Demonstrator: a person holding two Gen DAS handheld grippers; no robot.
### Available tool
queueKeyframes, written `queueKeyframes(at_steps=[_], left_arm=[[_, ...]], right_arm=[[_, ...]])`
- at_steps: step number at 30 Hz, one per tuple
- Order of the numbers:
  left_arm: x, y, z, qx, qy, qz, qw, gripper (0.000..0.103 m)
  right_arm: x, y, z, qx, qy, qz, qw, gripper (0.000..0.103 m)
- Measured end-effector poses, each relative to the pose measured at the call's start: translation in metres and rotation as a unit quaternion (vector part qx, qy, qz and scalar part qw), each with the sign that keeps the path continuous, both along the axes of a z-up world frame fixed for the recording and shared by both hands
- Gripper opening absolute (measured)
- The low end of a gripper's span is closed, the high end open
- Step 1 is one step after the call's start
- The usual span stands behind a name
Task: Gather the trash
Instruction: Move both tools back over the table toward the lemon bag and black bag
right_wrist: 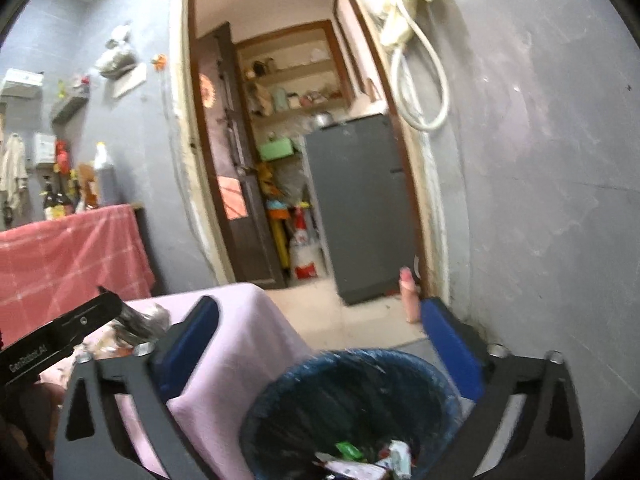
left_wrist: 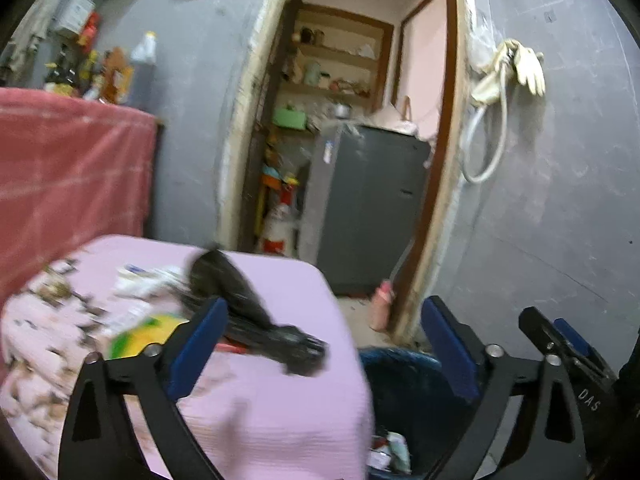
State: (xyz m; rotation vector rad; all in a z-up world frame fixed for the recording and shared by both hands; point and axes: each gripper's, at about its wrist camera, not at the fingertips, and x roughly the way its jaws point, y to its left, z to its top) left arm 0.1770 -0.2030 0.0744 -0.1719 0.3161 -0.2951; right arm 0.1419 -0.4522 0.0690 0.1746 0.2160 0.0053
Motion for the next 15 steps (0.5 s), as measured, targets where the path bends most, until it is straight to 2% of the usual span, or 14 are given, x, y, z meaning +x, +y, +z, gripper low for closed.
queueKeyframes(at_steps=[6, 15], left_arm=[[-0.014, 0.051, 0.003, 0.010, -0.009, 0.046, 0.9988, 0.097], [-0.017, 0.113, -0.021, 0.031, 0.026, 0.098, 0.9943, 0.097]], right_arm=[[0.013, 0.030, 0.001, 0.003, 0.001, 0.034, 0.999, 0.103], [0.031, 0.074, 0.001, -0.012, 0.022, 0.078, 0.997, 0.103]])
